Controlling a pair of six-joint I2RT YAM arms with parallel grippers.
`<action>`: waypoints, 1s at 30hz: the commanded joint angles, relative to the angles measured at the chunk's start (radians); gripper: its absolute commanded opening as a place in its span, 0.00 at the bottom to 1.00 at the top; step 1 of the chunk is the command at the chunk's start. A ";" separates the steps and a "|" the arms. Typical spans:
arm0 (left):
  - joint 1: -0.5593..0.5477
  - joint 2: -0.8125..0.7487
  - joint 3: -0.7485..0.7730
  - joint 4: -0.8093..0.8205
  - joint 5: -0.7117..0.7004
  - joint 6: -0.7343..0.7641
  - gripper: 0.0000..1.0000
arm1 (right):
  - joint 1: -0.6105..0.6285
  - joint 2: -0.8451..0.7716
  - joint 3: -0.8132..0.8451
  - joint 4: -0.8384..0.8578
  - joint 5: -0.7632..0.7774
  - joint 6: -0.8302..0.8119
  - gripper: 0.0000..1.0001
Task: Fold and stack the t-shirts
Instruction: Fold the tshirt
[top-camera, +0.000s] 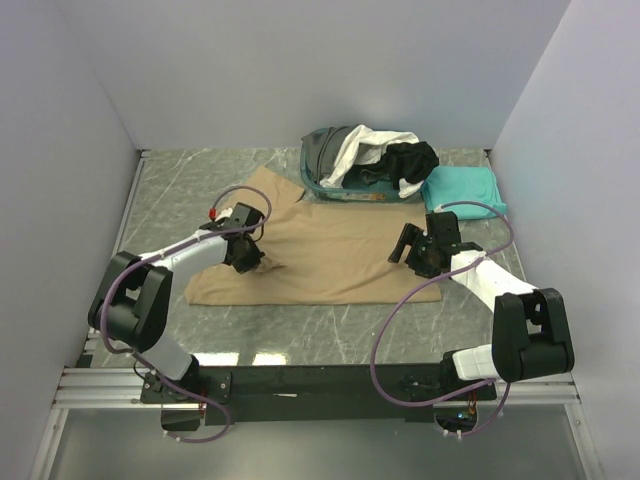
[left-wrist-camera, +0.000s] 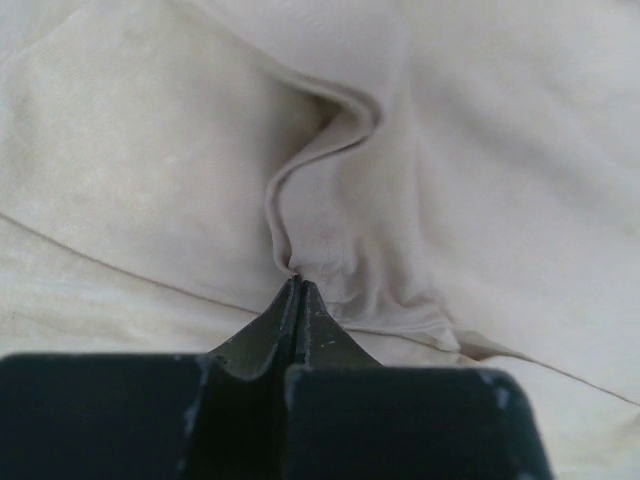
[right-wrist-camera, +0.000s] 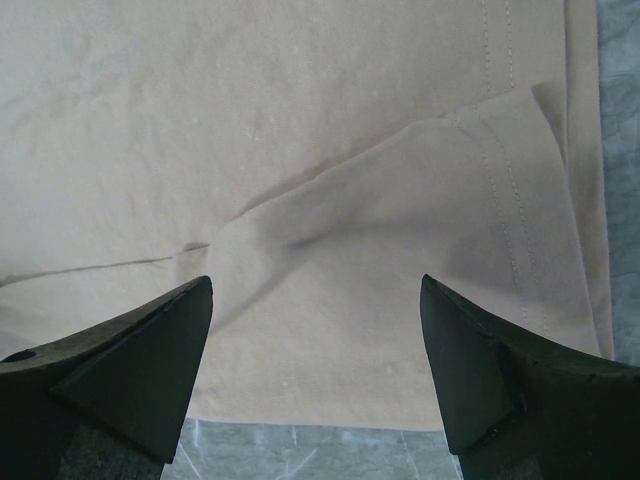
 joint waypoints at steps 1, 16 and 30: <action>-0.012 0.013 0.071 0.028 -0.019 0.039 0.01 | 0.003 0.005 0.026 -0.003 0.022 -0.013 0.90; -0.070 0.183 0.318 -0.001 -0.042 0.137 0.01 | 0.001 0.007 0.038 -0.018 0.049 -0.013 0.90; -0.075 0.294 0.519 -0.122 -0.079 0.218 0.78 | 0.000 0.035 0.055 -0.024 0.061 -0.021 0.90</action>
